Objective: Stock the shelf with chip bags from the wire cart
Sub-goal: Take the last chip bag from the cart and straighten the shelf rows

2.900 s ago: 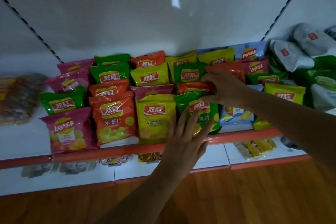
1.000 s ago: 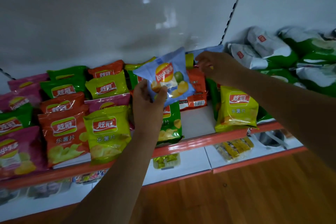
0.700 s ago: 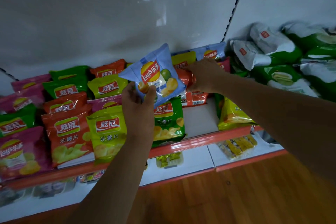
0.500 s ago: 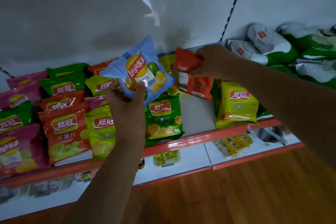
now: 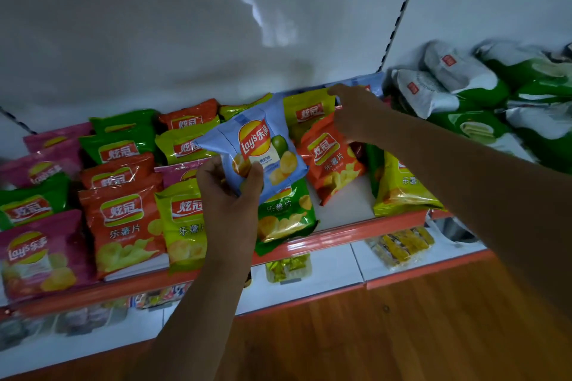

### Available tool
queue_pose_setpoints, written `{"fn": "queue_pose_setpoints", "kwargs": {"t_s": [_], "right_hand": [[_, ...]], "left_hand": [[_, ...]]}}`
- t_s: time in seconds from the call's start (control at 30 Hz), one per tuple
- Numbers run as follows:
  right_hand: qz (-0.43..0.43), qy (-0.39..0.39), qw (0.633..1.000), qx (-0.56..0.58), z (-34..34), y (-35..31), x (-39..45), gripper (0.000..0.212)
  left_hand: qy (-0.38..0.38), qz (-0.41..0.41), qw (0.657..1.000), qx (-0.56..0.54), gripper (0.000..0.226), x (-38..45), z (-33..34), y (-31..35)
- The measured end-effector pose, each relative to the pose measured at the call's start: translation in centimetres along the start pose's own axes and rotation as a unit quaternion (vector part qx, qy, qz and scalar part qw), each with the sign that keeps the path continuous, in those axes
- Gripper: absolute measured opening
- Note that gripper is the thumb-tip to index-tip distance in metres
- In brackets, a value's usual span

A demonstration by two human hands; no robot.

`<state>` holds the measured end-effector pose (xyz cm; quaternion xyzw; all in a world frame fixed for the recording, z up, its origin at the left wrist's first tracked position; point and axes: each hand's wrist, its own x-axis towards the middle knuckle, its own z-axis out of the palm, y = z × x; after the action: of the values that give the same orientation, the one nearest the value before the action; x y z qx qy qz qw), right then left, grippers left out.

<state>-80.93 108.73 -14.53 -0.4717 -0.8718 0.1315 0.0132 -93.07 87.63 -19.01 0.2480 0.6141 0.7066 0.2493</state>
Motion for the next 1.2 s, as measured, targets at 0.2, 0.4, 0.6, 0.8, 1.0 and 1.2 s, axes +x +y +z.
{"fn": "queue_pose_setpoints", "kwargs": {"t_s": [0.2,0.4,0.6,0.8,1.0,1.2], "right_hand": [[-0.188,-0.074,0.935,-0.29,1.7,0.9,-1.0,0.118],[-0.152,0.064,0.966,-0.197,3.4,1.5,-0.9,0.095],[0.001,0.051,0.942,0.331,-0.7,4.1,-2.6,0.043],[-0.107,-0.048,0.985,0.129,-2.7,5.1,-5.8,0.051],[-0.101,0.111,0.983,0.108,1.2,5.6,-4.9,0.007],[-0.158,0.125,0.977,0.072,5.0,4.0,-4.4,0.026]], "left_hand": [[-0.025,-0.024,0.999,0.006,0.029,-0.4,-0.7,0.0],[-0.112,-0.035,0.993,0.022,0.034,-1.6,0.5,-0.2],[-0.175,-0.001,0.976,0.128,0.037,-3.3,3.0,-1.6],[-0.218,-0.03,0.966,0.134,0.04,-2.5,6.6,-2.3],[-0.073,0.217,0.901,0.368,0.045,-4.8,5.4,-1.3],[-0.23,0.273,0.743,0.566,0.054,-5.7,5.7,-5.4]]}}
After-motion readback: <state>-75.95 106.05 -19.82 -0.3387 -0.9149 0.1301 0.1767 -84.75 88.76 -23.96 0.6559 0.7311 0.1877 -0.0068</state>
